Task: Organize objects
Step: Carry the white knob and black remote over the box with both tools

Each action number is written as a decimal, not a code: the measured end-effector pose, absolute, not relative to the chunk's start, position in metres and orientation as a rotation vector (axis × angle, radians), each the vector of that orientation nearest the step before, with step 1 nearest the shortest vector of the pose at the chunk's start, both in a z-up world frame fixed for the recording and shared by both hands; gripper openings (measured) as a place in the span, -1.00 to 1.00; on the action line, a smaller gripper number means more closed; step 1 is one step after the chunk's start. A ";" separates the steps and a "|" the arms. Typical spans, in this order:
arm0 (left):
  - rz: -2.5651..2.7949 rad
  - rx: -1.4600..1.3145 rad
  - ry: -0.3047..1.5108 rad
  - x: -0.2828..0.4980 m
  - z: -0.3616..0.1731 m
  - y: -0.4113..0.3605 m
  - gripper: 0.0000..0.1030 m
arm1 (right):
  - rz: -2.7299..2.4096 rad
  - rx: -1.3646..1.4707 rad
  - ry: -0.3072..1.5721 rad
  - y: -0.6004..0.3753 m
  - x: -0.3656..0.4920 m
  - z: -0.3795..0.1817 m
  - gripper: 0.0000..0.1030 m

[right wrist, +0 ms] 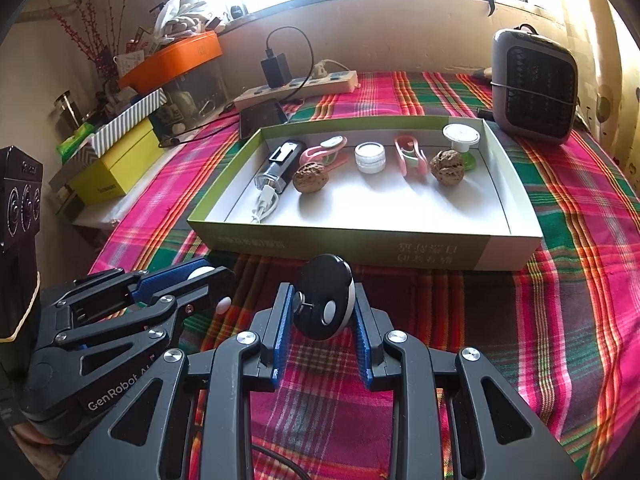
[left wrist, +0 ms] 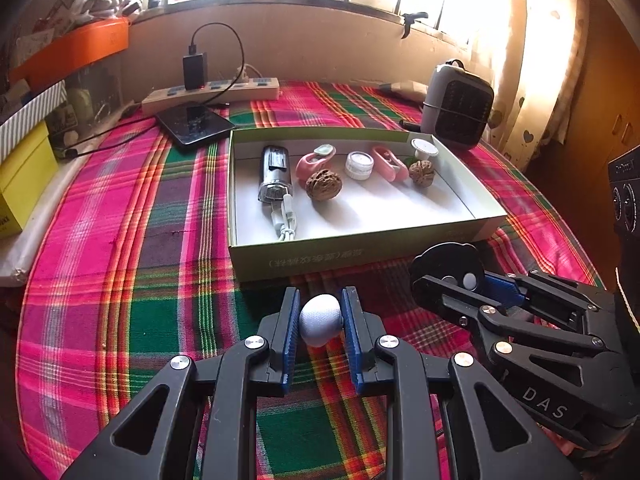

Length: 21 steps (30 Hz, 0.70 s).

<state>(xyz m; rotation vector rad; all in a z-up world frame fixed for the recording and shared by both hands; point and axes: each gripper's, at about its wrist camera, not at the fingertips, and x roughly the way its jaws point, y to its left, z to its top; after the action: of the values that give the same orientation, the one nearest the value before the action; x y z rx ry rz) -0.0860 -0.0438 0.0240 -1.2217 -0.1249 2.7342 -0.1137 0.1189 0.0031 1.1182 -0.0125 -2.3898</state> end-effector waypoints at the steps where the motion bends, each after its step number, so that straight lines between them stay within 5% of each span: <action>1: 2.733 -1.220 -0.124 -0.085 0.025 -0.043 -0.62 | -2.391 1.116 -0.014 0.119 -0.113 0.004 -0.44; 21: 2.746 -1.146 -0.110 -0.084 0.047 -0.035 -0.62 | -2.418 1.057 -0.034 0.129 -0.110 0.023 -0.44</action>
<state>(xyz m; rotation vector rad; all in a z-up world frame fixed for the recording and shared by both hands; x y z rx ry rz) -0.0837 -0.0350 0.0475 -1.1455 -0.1100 2.7463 -0.1100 0.1285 0.0229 1.0575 -0.0343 -2.4177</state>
